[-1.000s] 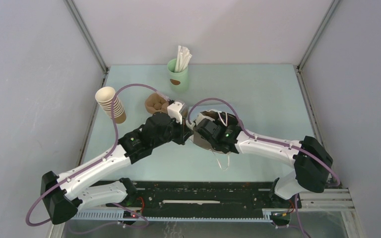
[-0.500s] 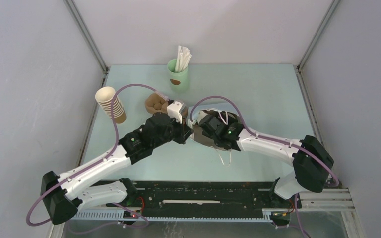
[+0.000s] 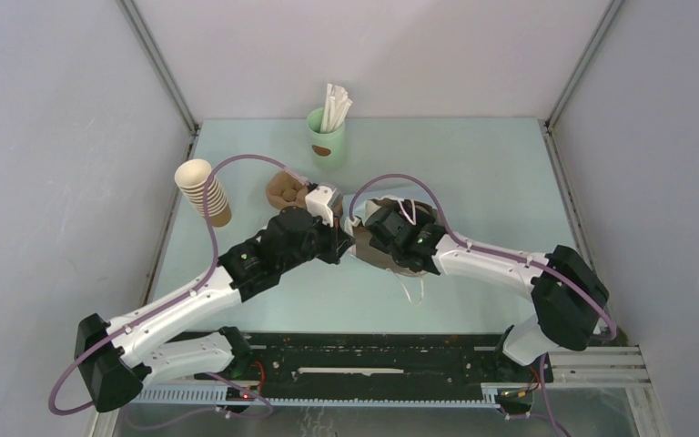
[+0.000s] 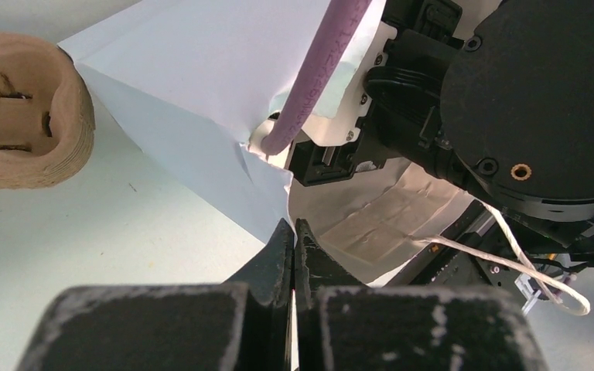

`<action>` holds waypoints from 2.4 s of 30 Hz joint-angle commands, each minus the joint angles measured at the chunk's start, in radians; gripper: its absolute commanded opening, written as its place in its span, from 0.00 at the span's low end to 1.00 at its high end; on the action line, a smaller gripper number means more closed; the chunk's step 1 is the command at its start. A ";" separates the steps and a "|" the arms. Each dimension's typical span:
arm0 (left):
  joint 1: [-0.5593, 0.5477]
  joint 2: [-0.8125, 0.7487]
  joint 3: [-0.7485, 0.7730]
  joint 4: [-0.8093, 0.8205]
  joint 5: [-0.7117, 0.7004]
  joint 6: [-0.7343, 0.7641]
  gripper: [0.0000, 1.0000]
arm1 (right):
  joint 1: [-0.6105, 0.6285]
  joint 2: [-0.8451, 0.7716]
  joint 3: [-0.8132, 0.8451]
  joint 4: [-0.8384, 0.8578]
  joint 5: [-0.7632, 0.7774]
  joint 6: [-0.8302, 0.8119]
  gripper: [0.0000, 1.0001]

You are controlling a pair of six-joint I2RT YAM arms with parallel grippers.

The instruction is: Pack the takeout coffee

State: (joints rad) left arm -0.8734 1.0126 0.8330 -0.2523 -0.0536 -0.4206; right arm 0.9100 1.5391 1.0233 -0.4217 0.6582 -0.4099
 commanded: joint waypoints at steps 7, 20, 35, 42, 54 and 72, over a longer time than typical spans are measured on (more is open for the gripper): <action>-0.025 0.022 0.073 -0.021 0.097 -0.091 0.00 | 0.005 -0.072 0.033 0.025 0.087 0.013 0.86; 0.006 0.044 0.196 -0.044 0.144 -0.213 0.00 | 0.004 -0.087 0.151 -0.183 -0.040 0.045 0.86; 0.128 0.049 0.202 -0.003 0.421 -0.436 0.00 | 0.001 -0.094 0.271 -0.564 -0.241 0.148 0.85; 0.184 0.055 0.152 0.052 0.506 -0.530 0.00 | -0.007 -0.063 0.285 -0.591 -0.347 0.154 0.86; 0.309 0.065 0.062 0.042 0.523 -0.561 0.01 | -0.021 0.050 0.462 -0.675 -0.431 0.155 0.92; 0.309 0.089 0.128 -0.041 0.486 -0.503 0.18 | -0.014 -0.020 0.510 -0.697 -0.440 0.146 1.00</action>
State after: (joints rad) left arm -0.5667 1.0927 0.9066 -0.2646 0.4473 -0.9596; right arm 0.8898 1.5734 1.4860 -1.1103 0.2253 -0.2707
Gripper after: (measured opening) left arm 0.154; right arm 0.993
